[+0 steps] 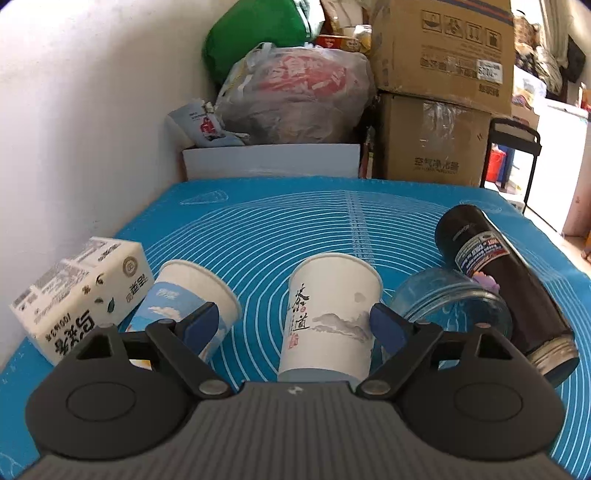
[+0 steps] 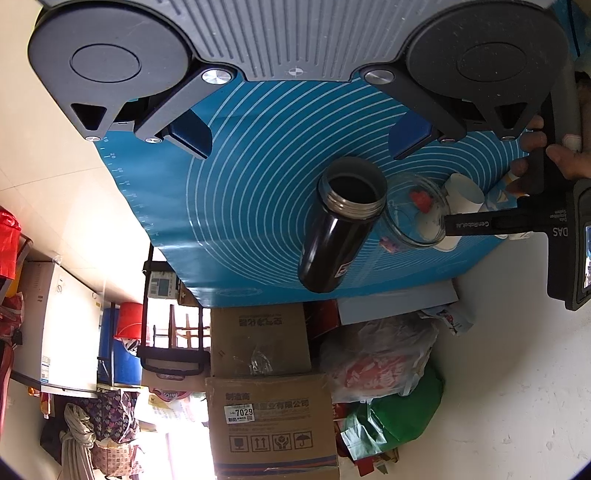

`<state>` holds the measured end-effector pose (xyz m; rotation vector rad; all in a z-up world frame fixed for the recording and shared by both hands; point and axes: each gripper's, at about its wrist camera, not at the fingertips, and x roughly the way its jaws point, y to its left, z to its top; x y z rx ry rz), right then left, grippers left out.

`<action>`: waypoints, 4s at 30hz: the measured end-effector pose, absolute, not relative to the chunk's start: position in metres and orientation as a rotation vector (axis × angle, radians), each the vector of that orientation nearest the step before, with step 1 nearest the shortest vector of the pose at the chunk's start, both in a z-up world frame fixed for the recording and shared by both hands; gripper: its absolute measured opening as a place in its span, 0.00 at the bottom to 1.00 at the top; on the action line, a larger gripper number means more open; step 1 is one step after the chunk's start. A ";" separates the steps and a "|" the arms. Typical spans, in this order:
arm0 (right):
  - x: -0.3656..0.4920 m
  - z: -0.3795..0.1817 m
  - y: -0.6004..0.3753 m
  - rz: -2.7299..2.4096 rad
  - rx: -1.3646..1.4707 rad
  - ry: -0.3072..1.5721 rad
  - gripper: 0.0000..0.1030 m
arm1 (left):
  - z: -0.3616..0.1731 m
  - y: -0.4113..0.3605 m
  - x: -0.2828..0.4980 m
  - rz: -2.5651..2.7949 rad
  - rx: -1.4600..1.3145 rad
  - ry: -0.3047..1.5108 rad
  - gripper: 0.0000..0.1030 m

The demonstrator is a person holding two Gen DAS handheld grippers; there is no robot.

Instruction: Flip cup upside down

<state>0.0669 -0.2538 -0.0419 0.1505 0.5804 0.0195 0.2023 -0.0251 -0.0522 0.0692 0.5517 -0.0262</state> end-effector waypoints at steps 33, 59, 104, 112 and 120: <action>0.067 -0.040 -0.247 0.037 0.156 0.586 1.00 | -0.043 -0.015 0.186 -0.107 0.100 0.645 0.56; 0.026 -0.017 -0.227 0.071 0.078 0.612 1.00 | -0.058 -0.011 0.068 -0.106 0.077 0.695 0.57; 0.052 0.032 -0.148 0.269 -0.502 0.562 1.00 | -0.005 0.037 0.037 0.012 -0.030 0.534 0.95; 0.051 0.022 -0.056 0.395 -1.194 0.430 1.00 | -0.012 0.085 0.036 0.192 -0.083 0.522 0.95; 0.038 -0.032 0.003 0.471 -1.872 0.219 1.00 | -0.019 0.108 0.028 0.268 -0.105 0.503 0.95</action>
